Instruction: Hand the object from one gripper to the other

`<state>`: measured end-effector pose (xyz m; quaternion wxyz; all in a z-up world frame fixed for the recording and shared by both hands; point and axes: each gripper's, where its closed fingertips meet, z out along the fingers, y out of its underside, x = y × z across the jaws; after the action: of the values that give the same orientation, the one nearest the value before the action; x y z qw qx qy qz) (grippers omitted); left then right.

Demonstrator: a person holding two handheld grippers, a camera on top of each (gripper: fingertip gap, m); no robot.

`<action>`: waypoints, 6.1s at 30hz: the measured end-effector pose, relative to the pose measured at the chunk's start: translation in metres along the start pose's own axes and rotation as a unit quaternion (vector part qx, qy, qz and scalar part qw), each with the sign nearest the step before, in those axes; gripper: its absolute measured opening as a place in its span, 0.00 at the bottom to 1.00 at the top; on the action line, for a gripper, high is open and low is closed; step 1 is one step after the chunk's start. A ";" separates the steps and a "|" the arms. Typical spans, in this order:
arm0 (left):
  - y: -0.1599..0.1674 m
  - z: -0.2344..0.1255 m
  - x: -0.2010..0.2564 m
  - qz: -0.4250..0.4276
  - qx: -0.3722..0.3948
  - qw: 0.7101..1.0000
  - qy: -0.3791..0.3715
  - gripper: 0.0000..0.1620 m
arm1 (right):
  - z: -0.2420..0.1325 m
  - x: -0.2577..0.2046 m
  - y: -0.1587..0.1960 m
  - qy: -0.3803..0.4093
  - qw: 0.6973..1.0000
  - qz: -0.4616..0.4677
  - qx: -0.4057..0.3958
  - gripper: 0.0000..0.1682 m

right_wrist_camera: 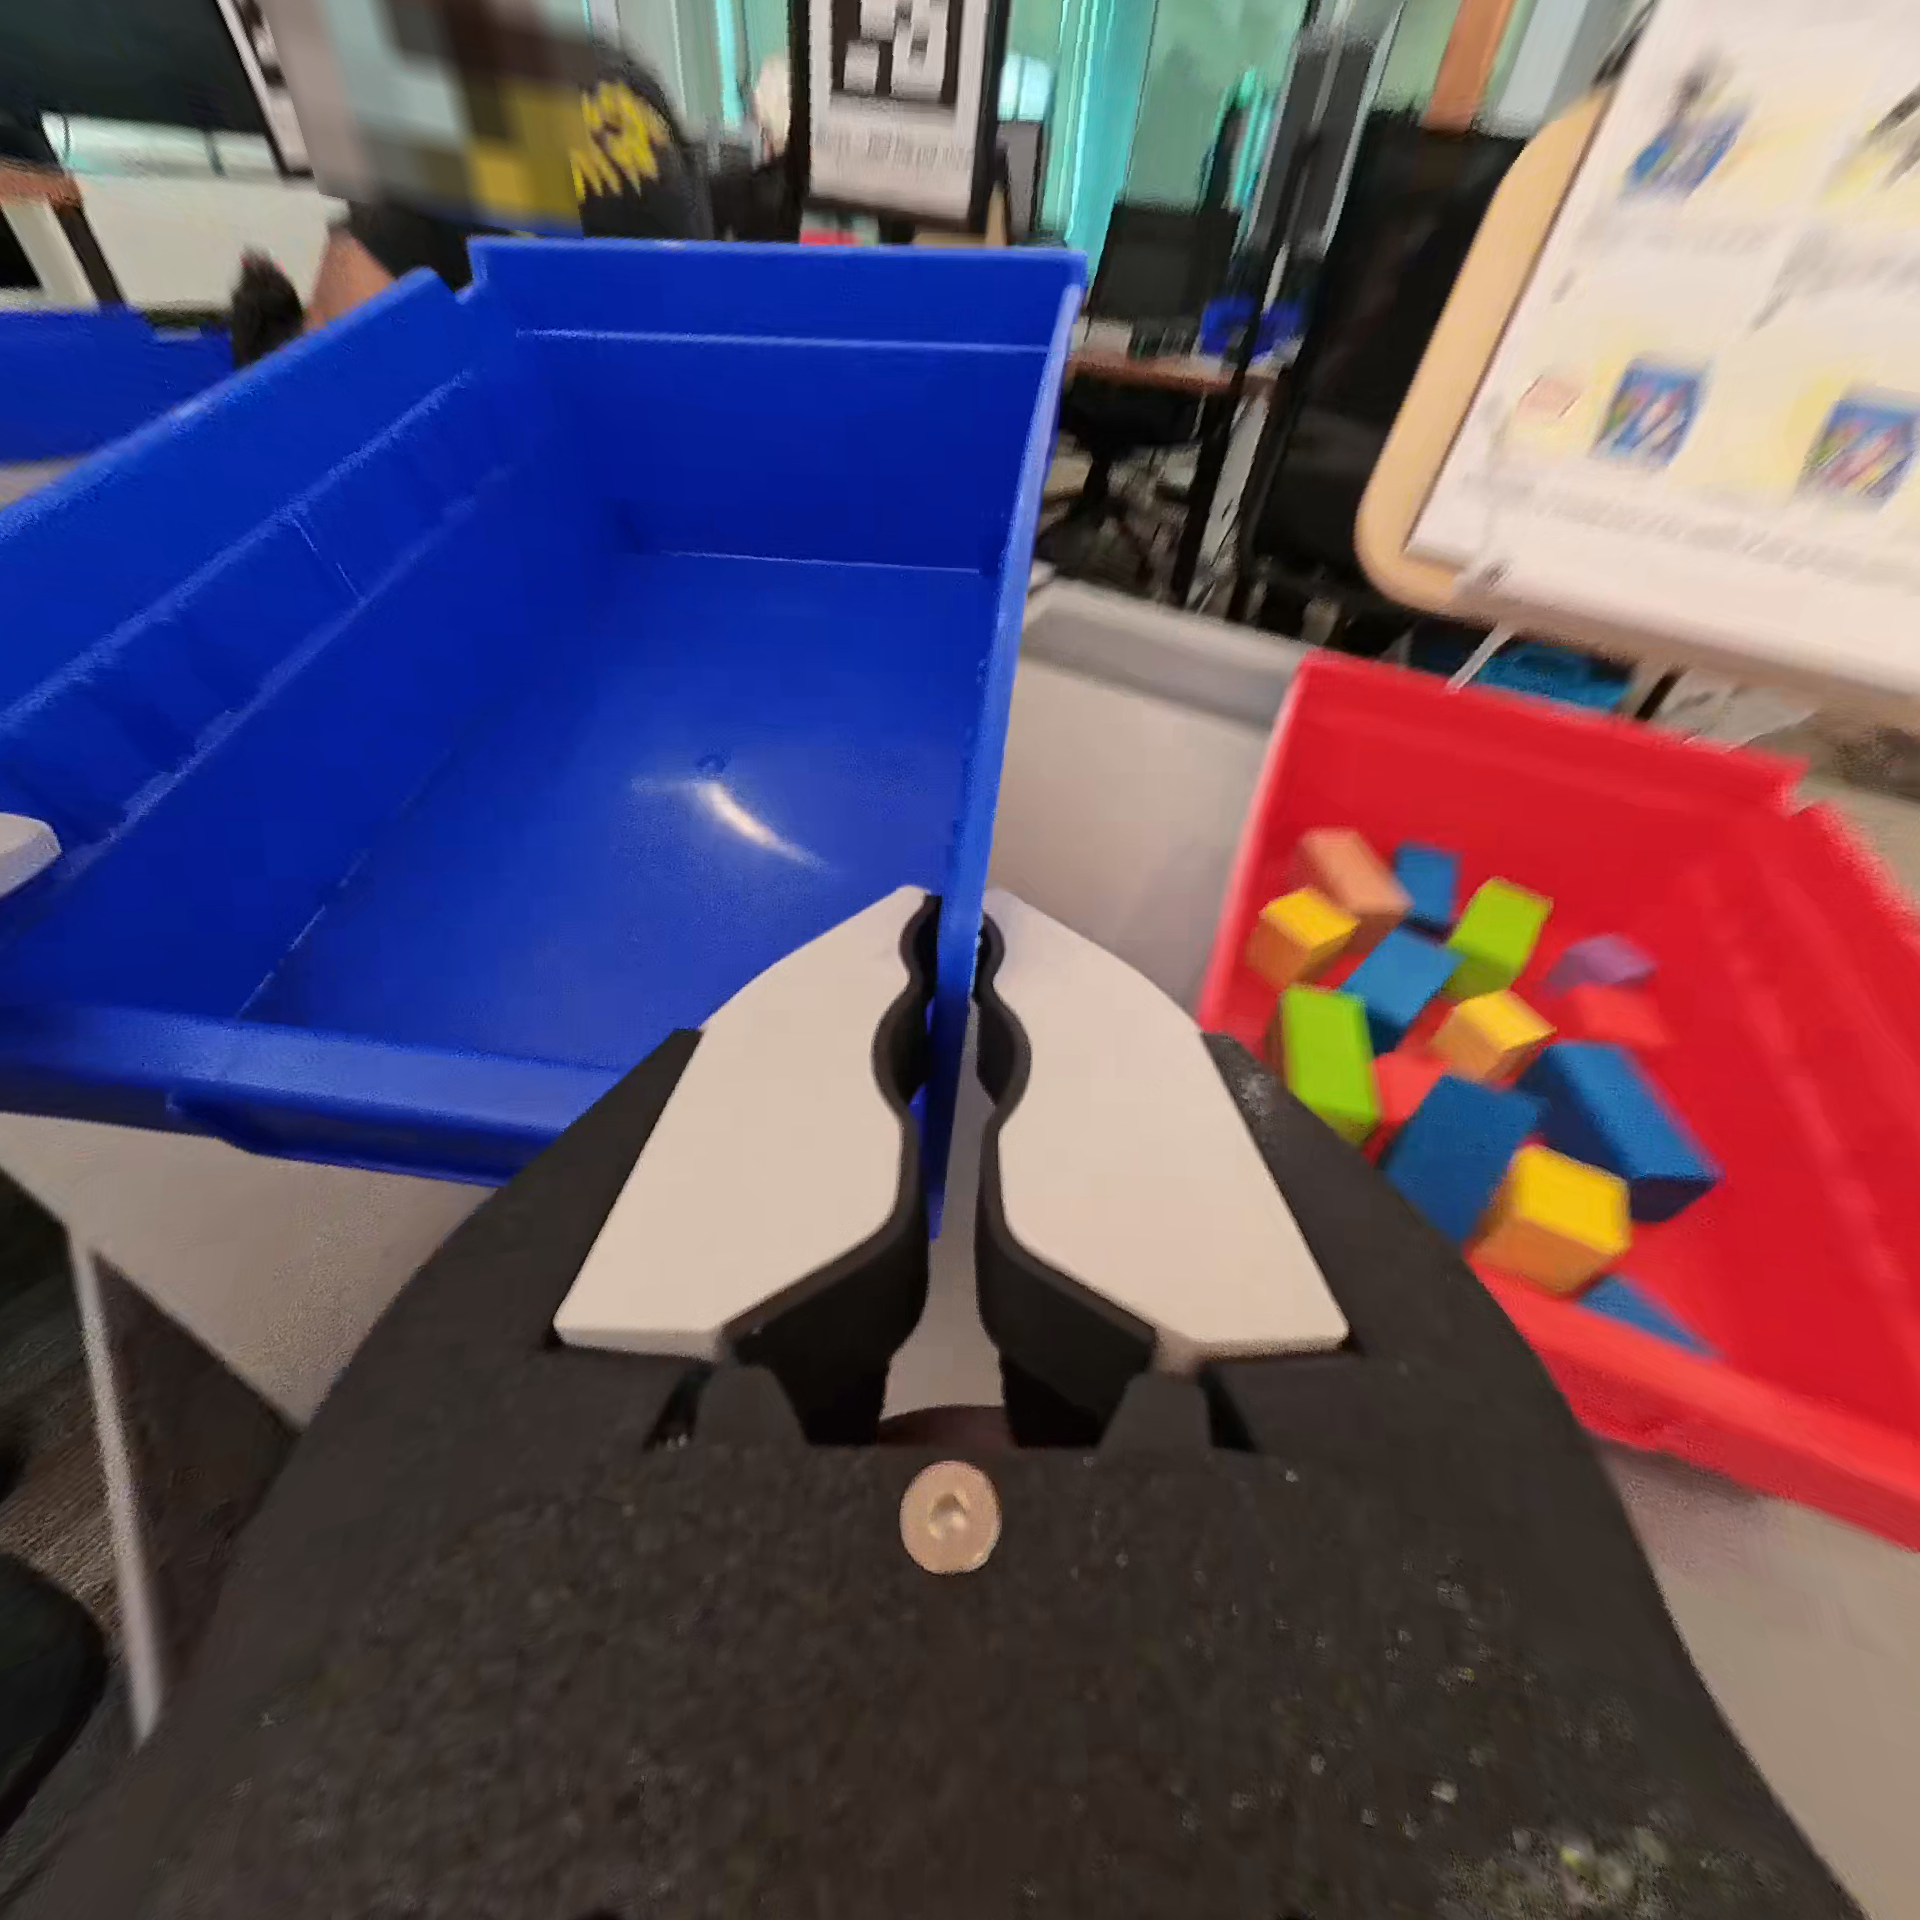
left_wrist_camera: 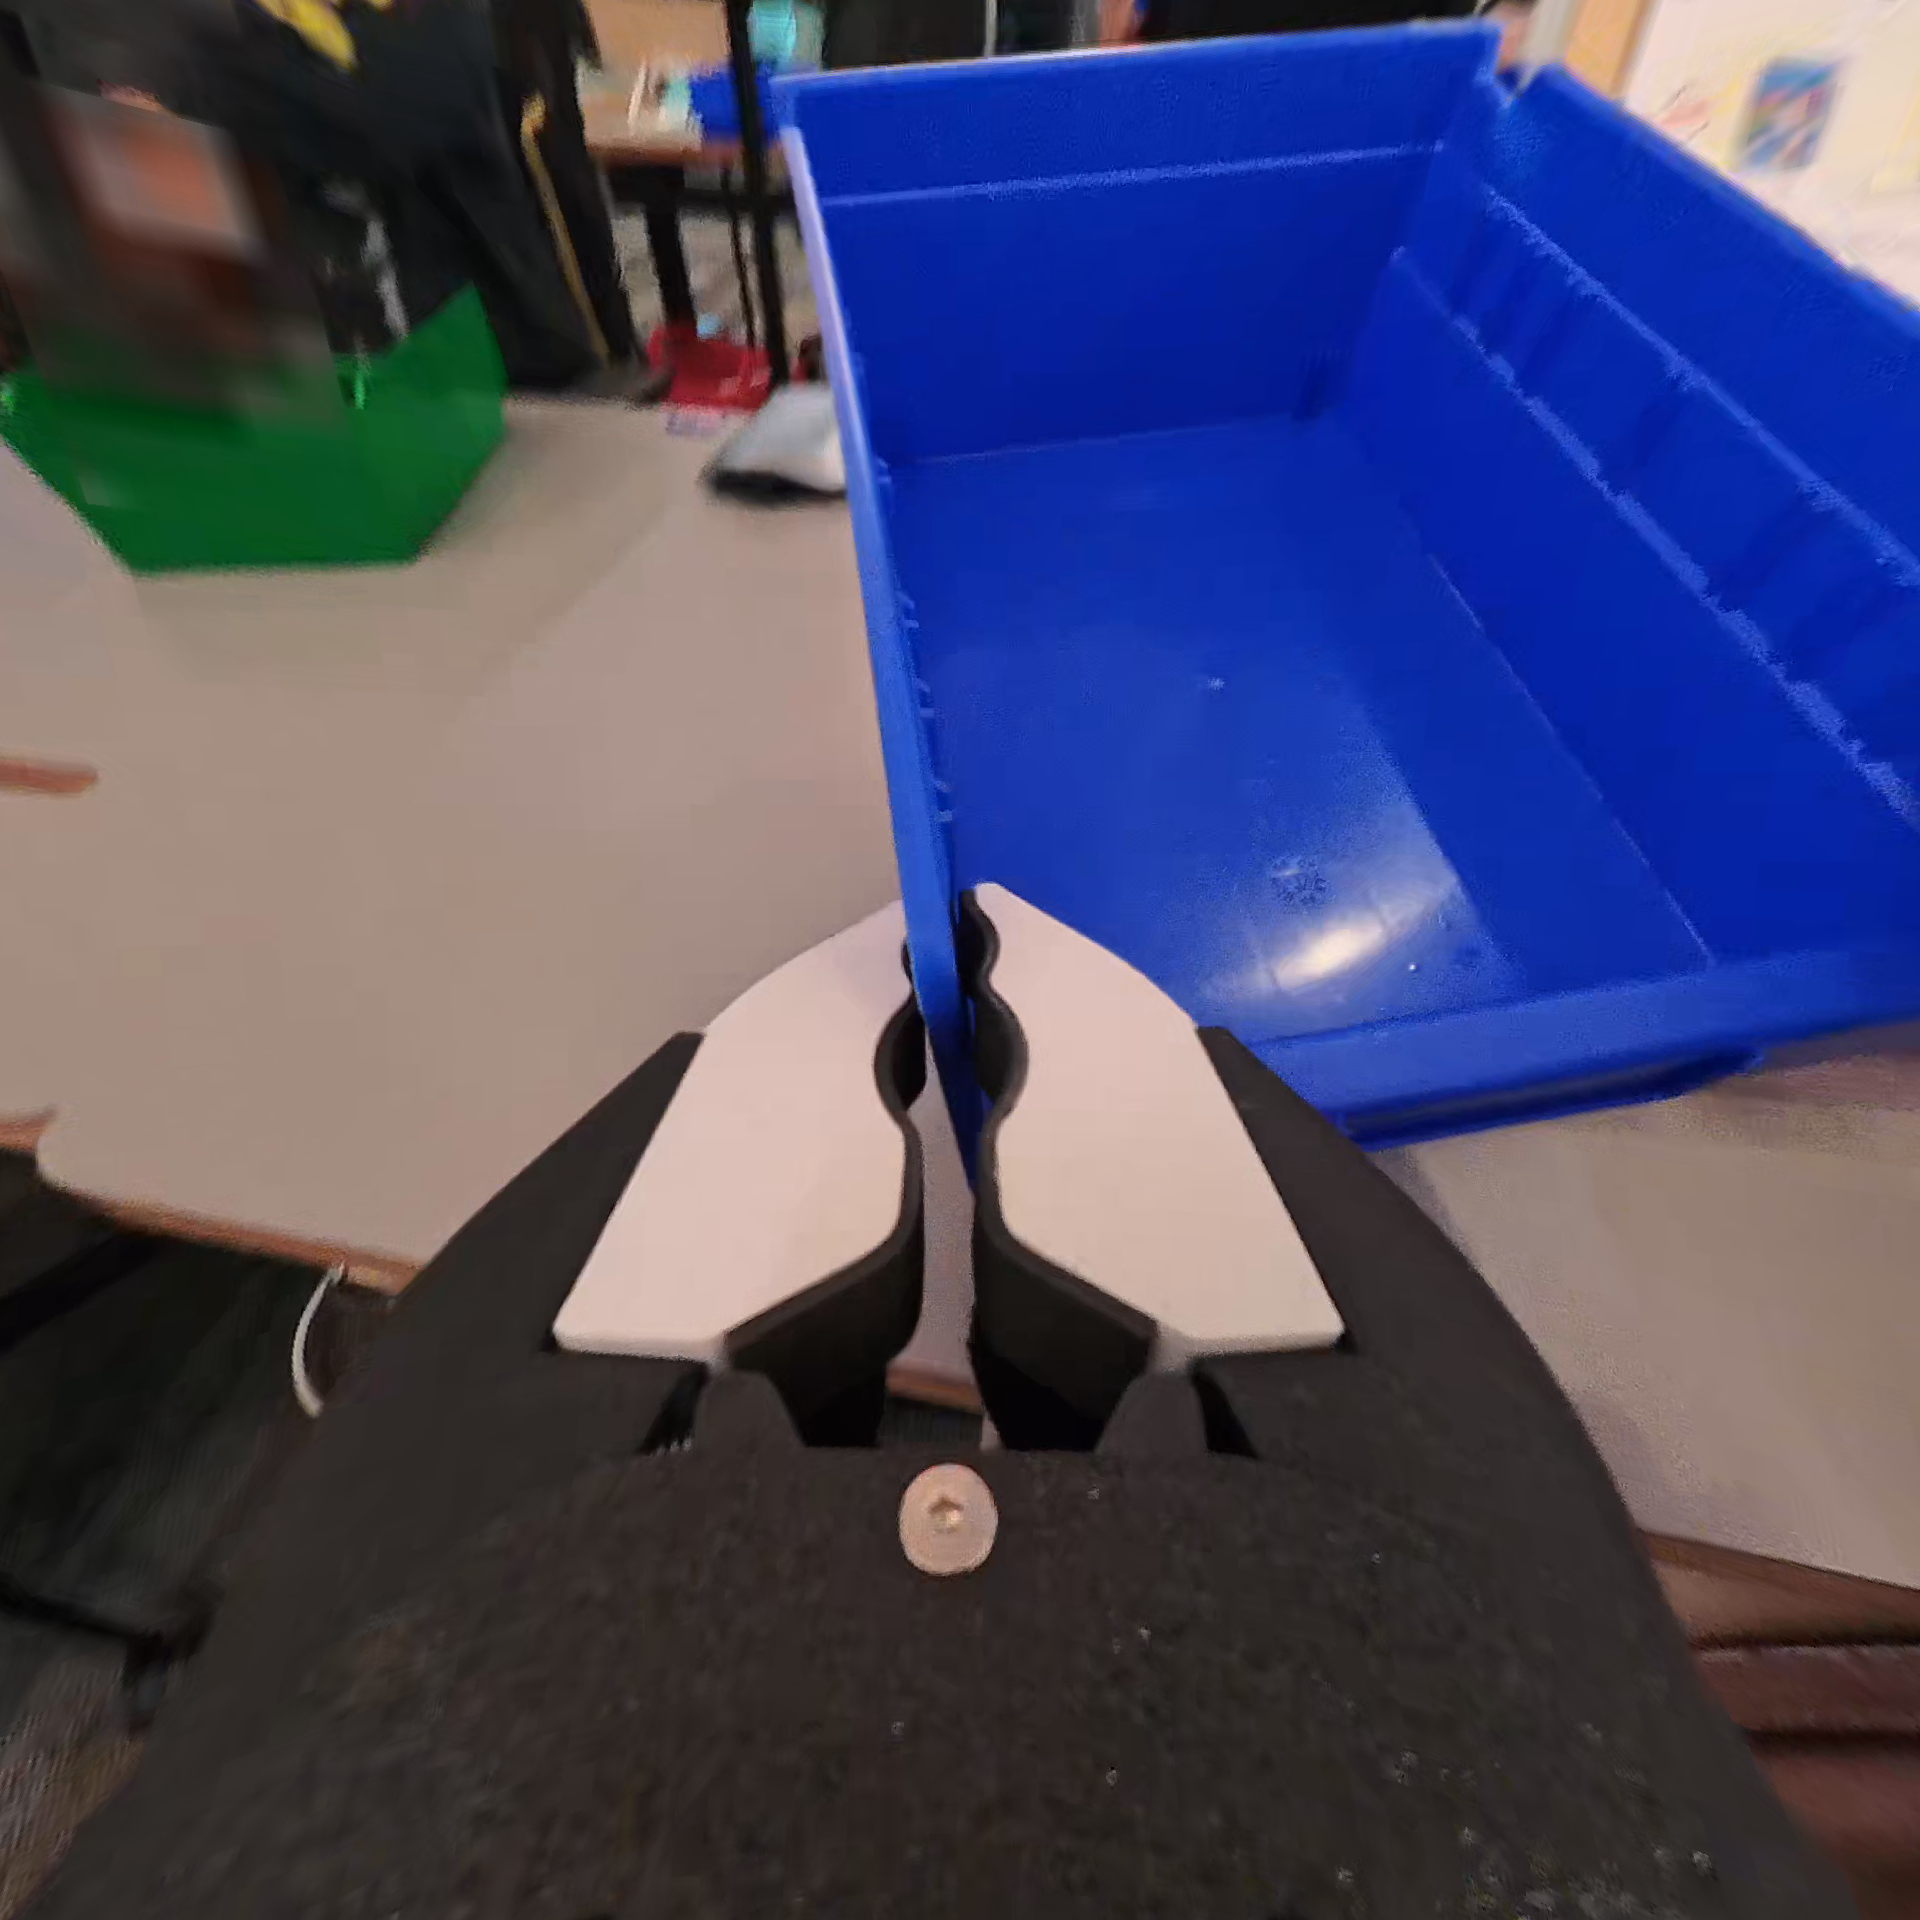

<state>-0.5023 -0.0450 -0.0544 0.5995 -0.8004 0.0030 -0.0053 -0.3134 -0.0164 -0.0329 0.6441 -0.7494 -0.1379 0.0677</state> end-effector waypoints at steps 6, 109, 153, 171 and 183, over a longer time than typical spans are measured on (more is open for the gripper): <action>-0.099 0.002 0.106 0.050 0.073 0.992 0.092 0.02 | -0.050 0.108 -0.084 0.069 0.995 -0.013 0.076 0.03; 0.011 0.196 -0.008 -0.051 -0.126 0.973 0.185 0.14 | -0.045 0.039 0.106 -0.304 0.933 -0.086 -0.175 0.30; 0.011 0.203 -0.013 0.013 -0.159 0.981 0.108 0.01 | 0.340 0.062 0.074 -0.187 0.631 -0.581 -0.479 0.00; 0.022 0.200 -0.012 -0.007 -0.156 0.980 0.126 0.02 | 0.321 -0.056 0.088 -0.378 0.708 -0.382 -0.460 0.00; 0.024 0.202 -0.021 -0.018 -0.155 0.981 0.116 0.01 | 0.242 -0.025 0.102 -0.461 0.494 -0.430 -0.599 0.00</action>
<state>-0.5207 0.1422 -0.1340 0.4638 -0.8773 0.0594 -0.1084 -0.3926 0.1919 -0.1747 -0.1653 -0.6652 -0.7279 0.0194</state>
